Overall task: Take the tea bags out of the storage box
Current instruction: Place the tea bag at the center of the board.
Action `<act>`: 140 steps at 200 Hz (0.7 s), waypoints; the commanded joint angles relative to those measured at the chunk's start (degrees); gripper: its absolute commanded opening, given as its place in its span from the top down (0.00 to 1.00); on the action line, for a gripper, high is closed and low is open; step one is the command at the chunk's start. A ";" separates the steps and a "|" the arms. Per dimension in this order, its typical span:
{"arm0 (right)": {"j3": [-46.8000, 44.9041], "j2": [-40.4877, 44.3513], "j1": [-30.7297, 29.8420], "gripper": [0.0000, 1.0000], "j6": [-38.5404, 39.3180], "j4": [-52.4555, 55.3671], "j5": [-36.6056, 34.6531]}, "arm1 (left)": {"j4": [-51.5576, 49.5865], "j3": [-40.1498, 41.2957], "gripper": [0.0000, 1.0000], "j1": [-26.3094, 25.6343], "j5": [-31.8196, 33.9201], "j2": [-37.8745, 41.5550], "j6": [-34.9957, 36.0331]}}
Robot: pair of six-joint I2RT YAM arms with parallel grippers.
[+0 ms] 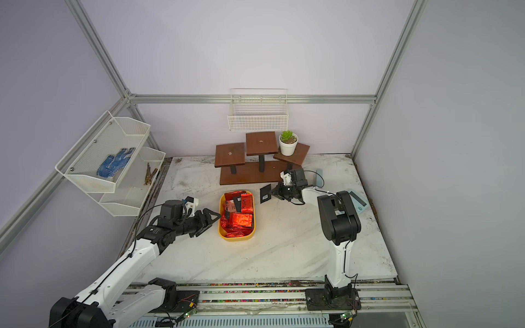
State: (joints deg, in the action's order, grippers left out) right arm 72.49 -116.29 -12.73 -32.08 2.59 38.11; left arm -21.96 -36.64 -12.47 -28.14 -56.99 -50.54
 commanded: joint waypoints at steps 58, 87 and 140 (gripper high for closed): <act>3.71 -0.03 2.07 0.69 5.19 7.62 -9.75 | -2.21 -5.97 0.26 -2.02 -0.02 -2.78 1.93; 1.73 5.50 2.09 0.55 6.73 10.52 -18.08 | -4.71 -10.11 0.27 -3.92 2.46 -6.56 4.48; -6.42 19.43 1.85 0.52 6.63 10.94 -23.34 | -9.61 -19.42 0.29 -7.84 8.21 -16.49 9.71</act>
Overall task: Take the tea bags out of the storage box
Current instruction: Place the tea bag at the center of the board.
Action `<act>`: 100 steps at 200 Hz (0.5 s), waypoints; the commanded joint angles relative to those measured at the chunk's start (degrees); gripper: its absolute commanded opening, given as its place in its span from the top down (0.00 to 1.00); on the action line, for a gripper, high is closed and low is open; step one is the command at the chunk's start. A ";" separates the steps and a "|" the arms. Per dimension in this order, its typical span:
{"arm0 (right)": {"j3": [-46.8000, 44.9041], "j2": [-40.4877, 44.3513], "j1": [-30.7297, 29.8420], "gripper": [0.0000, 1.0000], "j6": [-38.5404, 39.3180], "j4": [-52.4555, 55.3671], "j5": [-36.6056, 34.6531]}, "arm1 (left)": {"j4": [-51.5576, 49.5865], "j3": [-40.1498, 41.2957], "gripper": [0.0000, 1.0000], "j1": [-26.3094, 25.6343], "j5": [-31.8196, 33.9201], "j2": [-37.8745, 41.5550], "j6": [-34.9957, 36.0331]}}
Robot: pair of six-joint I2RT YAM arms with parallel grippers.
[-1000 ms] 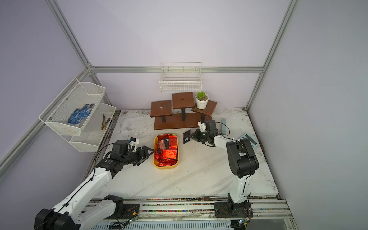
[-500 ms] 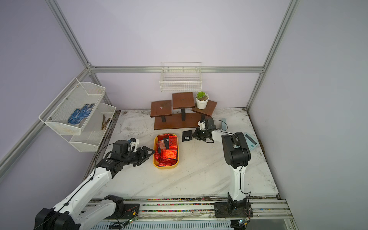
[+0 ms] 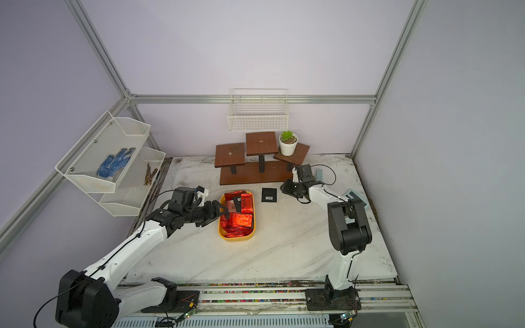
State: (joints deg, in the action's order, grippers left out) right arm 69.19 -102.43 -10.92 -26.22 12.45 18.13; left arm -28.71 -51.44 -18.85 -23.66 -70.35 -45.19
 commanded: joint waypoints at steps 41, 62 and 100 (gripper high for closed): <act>-6.92 13.67 -1.27 0.58 0.90 2.84 -0.53 | -3.99 -10.90 0.33 -3.31 5.84 -9.81 5.79; -8.36 18.89 -2.91 0.60 1.26 4.64 0.16 | -4.25 -13.70 0.35 -3.78 6.71 -14.10 6.11; -12.17 24.70 -6.52 0.60 1.34 6.11 1.55 | -3.99 -18.15 0.36 -4.35 7.80 -20.41 7.10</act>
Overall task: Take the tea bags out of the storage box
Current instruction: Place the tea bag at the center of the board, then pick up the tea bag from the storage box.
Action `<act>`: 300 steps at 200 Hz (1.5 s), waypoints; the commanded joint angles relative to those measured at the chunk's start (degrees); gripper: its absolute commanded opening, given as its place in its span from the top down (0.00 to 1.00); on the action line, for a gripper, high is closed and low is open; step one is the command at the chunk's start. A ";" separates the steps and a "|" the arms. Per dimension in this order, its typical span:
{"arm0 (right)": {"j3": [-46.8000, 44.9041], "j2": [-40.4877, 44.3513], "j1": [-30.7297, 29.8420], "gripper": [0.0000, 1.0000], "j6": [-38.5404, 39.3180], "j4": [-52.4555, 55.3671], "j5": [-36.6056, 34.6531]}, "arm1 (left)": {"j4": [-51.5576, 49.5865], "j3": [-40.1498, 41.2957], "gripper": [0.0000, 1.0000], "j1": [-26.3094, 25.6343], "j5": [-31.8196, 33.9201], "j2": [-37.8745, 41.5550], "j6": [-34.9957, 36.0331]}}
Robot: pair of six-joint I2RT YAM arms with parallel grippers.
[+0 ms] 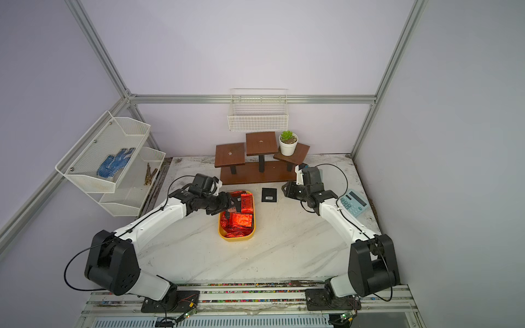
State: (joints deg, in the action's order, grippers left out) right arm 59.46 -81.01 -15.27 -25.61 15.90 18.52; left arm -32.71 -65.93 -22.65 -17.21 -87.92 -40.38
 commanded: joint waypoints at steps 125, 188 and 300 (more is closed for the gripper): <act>-9.90 6.84 -7.58 0.60 -0.15 1.41 2.55 | -2.97 -15.98 0.53 -4.19 4.75 -18.62 6.86; -9.98 6.13 -7.56 0.61 -0.39 0.91 2.84 | -2.98 -17.10 0.81 -4.48 3.73 -19.93 7.34; -8.63 8.75 -7.09 0.61 -0.05 2.51 1.19 | -8.95 -19.50 1.00 -4.41 5.00 -13.01 8.57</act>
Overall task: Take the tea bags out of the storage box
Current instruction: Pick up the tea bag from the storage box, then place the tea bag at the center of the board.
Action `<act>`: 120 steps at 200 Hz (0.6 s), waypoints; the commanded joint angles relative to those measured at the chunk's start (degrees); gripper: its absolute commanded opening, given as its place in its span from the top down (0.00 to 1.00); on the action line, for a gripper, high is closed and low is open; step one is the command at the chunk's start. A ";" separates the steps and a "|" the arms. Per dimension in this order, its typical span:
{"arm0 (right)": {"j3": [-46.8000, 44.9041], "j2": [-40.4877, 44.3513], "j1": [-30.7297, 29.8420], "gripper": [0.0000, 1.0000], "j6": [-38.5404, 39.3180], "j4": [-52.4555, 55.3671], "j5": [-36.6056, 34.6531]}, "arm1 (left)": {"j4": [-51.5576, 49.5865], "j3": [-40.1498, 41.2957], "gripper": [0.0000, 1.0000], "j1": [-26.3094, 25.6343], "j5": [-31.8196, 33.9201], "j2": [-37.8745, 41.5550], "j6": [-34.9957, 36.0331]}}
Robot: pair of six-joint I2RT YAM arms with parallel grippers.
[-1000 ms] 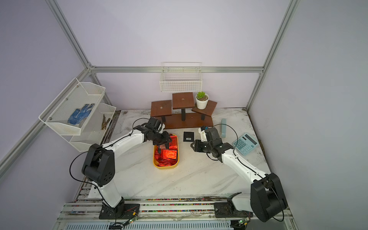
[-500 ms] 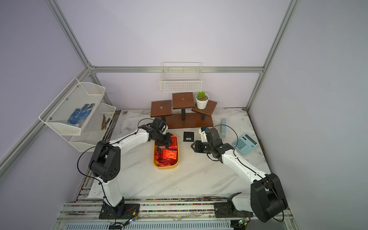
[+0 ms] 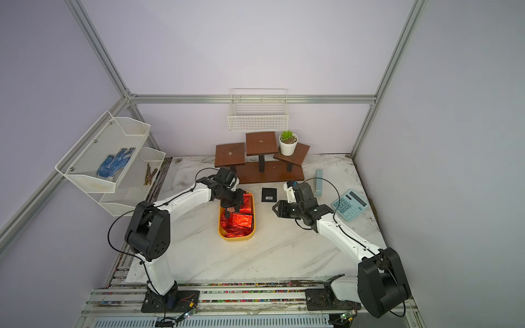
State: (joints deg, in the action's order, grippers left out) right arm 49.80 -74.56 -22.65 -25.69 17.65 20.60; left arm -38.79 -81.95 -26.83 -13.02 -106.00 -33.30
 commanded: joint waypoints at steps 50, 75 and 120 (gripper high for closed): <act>3.44 6.05 3.75 0.60 -0.05 4.01 -1.66 | -3.57 -8.66 1.00 -1.81 -1.96 6.37 -0.85; 3.72 9.70 5.78 0.57 0.07 4.95 -3.10 | -3.32 -14.27 1.00 -4.31 -3.56 2.65 -2.24; 5.31 15.91 9.26 0.57 0.35 8.36 -2.99 | -1.20 -26.74 1.00 -8.03 -5.55 -8.51 -4.64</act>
State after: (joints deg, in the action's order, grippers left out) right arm 53.49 -61.67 -14.72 -25.61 23.22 18.31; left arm -41.91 -103.24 -33.32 -16.38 -108.75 -35.97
